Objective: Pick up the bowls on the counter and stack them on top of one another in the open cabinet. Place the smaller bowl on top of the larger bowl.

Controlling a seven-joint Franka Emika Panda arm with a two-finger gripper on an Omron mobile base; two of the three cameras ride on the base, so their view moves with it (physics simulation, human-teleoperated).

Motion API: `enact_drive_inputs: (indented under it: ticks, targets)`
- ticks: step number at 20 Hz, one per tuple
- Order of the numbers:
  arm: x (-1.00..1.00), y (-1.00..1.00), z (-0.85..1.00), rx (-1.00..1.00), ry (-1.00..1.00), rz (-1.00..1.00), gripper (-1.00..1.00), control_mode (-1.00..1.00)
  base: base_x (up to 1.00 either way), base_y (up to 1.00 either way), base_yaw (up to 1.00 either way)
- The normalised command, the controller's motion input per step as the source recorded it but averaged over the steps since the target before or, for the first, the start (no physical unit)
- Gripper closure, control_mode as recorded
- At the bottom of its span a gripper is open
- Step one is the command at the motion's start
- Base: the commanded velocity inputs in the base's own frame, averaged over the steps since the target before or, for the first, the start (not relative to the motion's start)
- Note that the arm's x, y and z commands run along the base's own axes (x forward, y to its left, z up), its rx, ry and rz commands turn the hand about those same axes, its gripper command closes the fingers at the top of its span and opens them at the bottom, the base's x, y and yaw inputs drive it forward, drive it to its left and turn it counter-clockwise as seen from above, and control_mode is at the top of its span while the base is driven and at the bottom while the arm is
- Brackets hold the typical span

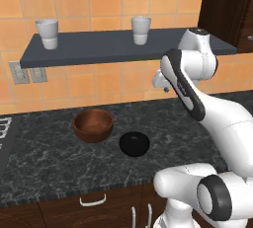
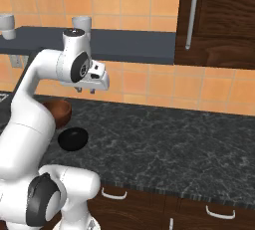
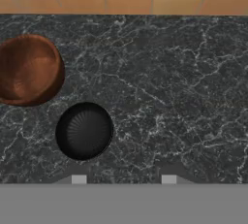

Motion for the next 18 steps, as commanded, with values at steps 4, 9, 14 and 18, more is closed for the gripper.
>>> enact_drive_inputs:
  ticks: [4, 9, 14, 18]
  targets:
    - [-0.03, 0.01, -0.09, -0.04, 0.03, 0.0, -1.0, -1.0, 0.0, 0.0, 0.0]
    - [-0.51, 0.56, -0.81, -0.08, 0.14, 0.04, -1.0, -1.0, 0.0, 0.0, 0.0]
    - [-0.07, 0.67, -0.99, -0.01, 0.15, 0.05, -1.0, -1.0, 0.0, 0.0, 0.0]
    - [0.0, 0.42, -0.94, 0.0, 0.17, 0.06, -1.0, -1.0, 0.0, 0.0, 0.0]
